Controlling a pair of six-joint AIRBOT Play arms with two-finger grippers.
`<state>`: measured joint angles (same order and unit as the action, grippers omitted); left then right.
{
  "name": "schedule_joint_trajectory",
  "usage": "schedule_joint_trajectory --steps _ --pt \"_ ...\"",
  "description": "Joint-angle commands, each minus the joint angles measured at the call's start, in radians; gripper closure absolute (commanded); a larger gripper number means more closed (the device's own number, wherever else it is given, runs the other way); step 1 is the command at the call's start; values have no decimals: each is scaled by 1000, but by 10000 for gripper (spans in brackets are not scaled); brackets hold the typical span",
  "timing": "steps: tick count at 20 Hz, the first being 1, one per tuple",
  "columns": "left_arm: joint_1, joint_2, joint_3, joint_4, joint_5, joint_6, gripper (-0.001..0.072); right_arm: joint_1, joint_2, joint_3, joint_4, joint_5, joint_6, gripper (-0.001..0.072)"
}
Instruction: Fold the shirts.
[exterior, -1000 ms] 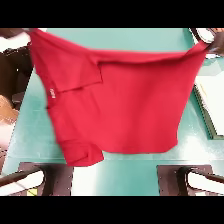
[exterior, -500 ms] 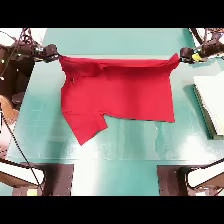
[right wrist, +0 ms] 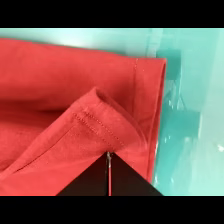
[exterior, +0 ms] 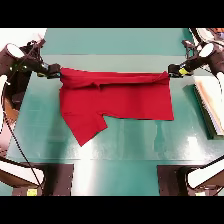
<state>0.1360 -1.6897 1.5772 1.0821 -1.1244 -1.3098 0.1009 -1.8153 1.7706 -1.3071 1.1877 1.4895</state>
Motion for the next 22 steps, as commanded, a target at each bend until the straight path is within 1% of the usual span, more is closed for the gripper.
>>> schedule_joint_trajectory --steps 1,2,3,4,6,9,13,16,19,22 --pt "1 -1 -71 11 21 -1 455 5 -2 -25 40 -43 5 522" --pt "3 0 -71 13 0 -3 164 0 -1 -14 41 -21 5 367" --pt "10 6 -69 15 -40 -12 201 -7 -1 7 49 29 3 343" --pt "19 17 -69 21 -79 -11 220 -17 6 18 59 82 -10 343" --pt "42 65 -86 46 -146 -16 220 -32 63 -27 58 133 -52 343" --pt "76 201 -246 52 -160 -18 220 -60 200 -196 59 132 -61 343" --pt "76 396 -579 50 -155 -24 220 -65 366 -420 60 120 -84 343" --pt "76 494 -788 -18 -111 -26 221 -64 451 -532 60 79 -85 343" --pt "64 517 -897 -81 -66 -26 221 -65 510 -611 60 46 -85 343" --pt "-2 516 -940 -124 -1 -25 221 -65 533 -637 60 51 -85 343"
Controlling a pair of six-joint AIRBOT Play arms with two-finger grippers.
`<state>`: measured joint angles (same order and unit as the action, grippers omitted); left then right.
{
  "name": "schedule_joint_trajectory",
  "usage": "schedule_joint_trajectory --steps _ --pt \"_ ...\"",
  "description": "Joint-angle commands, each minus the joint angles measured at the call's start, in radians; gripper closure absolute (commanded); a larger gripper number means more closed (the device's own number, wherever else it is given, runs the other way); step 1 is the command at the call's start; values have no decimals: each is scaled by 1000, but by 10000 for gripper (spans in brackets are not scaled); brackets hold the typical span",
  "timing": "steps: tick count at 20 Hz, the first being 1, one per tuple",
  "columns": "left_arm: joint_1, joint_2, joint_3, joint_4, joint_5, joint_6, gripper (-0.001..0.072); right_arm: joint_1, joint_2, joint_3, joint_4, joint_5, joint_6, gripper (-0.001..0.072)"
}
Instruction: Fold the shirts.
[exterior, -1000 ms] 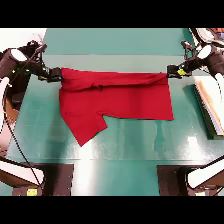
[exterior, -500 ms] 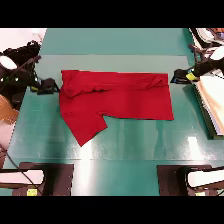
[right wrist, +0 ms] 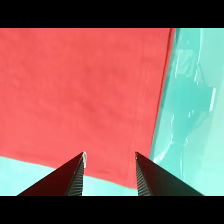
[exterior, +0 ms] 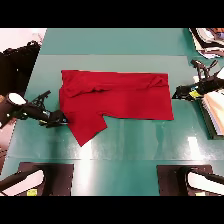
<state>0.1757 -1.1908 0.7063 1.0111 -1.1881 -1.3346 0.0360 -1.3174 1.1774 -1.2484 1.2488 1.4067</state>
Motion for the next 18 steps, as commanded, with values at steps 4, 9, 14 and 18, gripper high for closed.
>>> schedule_joint_trajectory --steps 4,9,14,18 --pt "-127 17 -74 -50 146 -51 221 0 35 -43 1 -1 -2 344" --pt "-134 23 -70 -62 158 -79 678 -23 28 -44 0 31 -2 343" --pt "-134 26 -9 -84 103 -52 679 -160 -58 -115 14 116 -5 200" --pt "-134 26 -4 -91 106 -52 679 -245 -151 -243 237 73 -91 222"
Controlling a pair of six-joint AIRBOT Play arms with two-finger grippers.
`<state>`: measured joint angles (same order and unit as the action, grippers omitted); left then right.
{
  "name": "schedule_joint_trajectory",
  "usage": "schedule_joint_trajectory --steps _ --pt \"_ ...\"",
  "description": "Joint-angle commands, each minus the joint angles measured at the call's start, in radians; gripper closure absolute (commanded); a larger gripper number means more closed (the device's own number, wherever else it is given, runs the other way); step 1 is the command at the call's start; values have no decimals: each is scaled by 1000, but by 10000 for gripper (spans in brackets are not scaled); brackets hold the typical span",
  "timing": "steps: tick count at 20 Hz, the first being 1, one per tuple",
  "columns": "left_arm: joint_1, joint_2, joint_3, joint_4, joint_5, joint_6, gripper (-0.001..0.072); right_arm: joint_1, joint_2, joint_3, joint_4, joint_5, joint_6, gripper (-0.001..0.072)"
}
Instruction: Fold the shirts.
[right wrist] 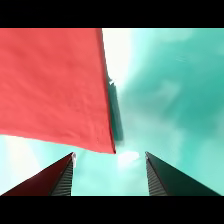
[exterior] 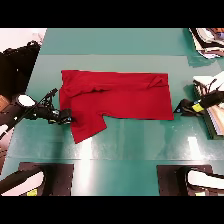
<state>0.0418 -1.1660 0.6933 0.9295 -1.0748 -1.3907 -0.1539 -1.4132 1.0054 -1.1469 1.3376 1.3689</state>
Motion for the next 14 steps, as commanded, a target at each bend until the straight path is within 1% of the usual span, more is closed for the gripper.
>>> schedule_joint_trajectory --steps 1,2,3,5,6,7,8,9,11,12,14 --pt "0 1 9 -11 -7 4 679 -58 -72 -83 165 -32 -67 247" --pt "0 1 9 -10 -7 4 679 -54 -85 -87 177 -45 -71 249" --pt "0 1 9 -10 -8 4 679 -43 -92 -87 180 -59 -74 272" --pt "0 1 9 -11 -14 3 679 -16 -90 -87 179 -88 -80 424" --pt "0 1 9 -10 -23 4 680 -6 -88 -87 178 -91 -84 534" --pt "0 1 9 -9 -41 4 680 1 -85 -87 177 -86 -100 671" --pt "0 10 9 2 -64 3 681 5 -76 -87 170 -77 -104 690" --pt "0 40 9 19 -86 3 681 5 -53 -87 146 -65 -104 690" --pt "0 142 9 72 -124 -32 681 -5 24 -87 56 -30 -103 691" --pt "0 197 8 94 -162 -35 681 -16 68 -87 25 10 -103 691" --pt "0 302 5 102 -278 -36 680 -49 164 -88 -27 131 -103 691"
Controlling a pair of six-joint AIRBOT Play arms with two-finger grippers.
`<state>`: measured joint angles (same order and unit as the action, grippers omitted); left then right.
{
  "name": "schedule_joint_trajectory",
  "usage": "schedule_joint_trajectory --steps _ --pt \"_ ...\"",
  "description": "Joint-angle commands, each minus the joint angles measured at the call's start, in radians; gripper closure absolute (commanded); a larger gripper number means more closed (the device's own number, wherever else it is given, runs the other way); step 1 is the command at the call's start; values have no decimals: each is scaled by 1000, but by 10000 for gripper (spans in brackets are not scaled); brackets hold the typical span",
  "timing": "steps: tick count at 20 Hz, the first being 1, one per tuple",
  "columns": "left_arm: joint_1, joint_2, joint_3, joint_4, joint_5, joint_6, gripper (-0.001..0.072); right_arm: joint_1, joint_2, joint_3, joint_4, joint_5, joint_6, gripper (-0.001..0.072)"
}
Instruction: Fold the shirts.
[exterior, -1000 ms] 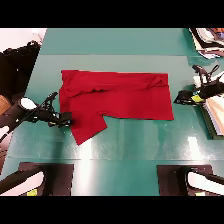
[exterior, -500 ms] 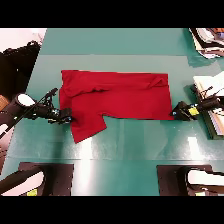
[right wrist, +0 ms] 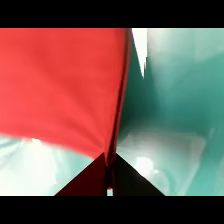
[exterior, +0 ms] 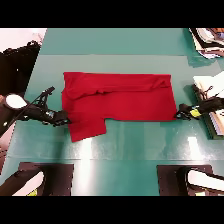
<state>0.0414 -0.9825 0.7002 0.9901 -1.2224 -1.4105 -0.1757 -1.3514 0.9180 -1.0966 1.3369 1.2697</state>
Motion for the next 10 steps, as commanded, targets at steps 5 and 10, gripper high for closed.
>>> schedule_joint_trajectory --steps 5,10 --pt "0 265 2 -47 -326 -84 680 -105 378 -62 -155 233 -3 691" --pt "0 227 76 -37 -35 -74 680 -37 403 21 -152 144 16 691"
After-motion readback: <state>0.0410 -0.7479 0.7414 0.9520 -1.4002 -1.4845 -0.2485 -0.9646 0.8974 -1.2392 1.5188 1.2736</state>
